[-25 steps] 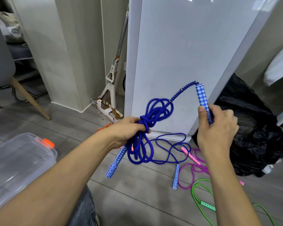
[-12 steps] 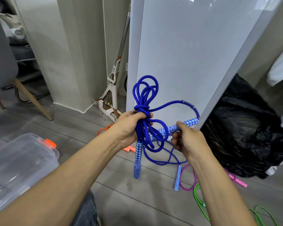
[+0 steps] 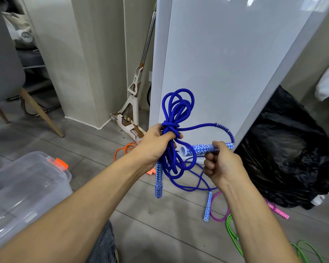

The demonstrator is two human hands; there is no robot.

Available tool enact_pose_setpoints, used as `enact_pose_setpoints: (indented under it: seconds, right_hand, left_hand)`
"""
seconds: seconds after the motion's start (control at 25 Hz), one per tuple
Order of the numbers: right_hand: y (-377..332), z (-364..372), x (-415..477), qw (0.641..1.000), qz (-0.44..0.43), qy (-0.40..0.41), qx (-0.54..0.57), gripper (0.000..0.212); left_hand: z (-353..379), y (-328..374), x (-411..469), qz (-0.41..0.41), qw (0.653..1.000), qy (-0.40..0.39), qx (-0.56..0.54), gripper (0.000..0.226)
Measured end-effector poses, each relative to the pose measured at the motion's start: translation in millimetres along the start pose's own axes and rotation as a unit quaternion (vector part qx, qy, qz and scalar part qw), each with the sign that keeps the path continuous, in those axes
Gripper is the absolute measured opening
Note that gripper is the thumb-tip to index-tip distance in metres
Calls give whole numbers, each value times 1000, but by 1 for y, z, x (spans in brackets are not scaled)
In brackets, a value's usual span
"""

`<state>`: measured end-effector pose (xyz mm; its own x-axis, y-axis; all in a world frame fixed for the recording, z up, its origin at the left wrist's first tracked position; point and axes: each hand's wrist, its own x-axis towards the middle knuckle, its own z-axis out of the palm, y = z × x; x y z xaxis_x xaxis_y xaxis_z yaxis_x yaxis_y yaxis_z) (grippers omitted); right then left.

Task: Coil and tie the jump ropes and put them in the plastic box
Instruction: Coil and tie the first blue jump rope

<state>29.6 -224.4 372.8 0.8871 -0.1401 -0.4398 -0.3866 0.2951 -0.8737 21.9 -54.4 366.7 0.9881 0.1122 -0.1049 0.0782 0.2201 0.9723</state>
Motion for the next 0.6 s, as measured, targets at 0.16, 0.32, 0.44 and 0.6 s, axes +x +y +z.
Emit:
enact_pose_setpoints:
  seconds: [0.16, 0.32, 0.44, 0.6]
  right_hand:
    - [-3, -3, -3, 994, -63, -44, -80, 25]
    - [-1, -5, -4, 936, -264, 5, -231, 28]
    - [0, -6, -5, 908, -348, 58, -225, 30]
    - [3, -5, 0, 900, -349, 59, -255, 29]
  left_hand:
    - [-4, -3, 5, 26, 999, 14, 32, 27]
    - [-4, 0, 4, 22, 999, 23, 16, 27]
    - [-1, 2, 2, 16, 1000, 19, -6, 26]
    - [-2, 4, 2, 11, 1000, 16, -20, 26]
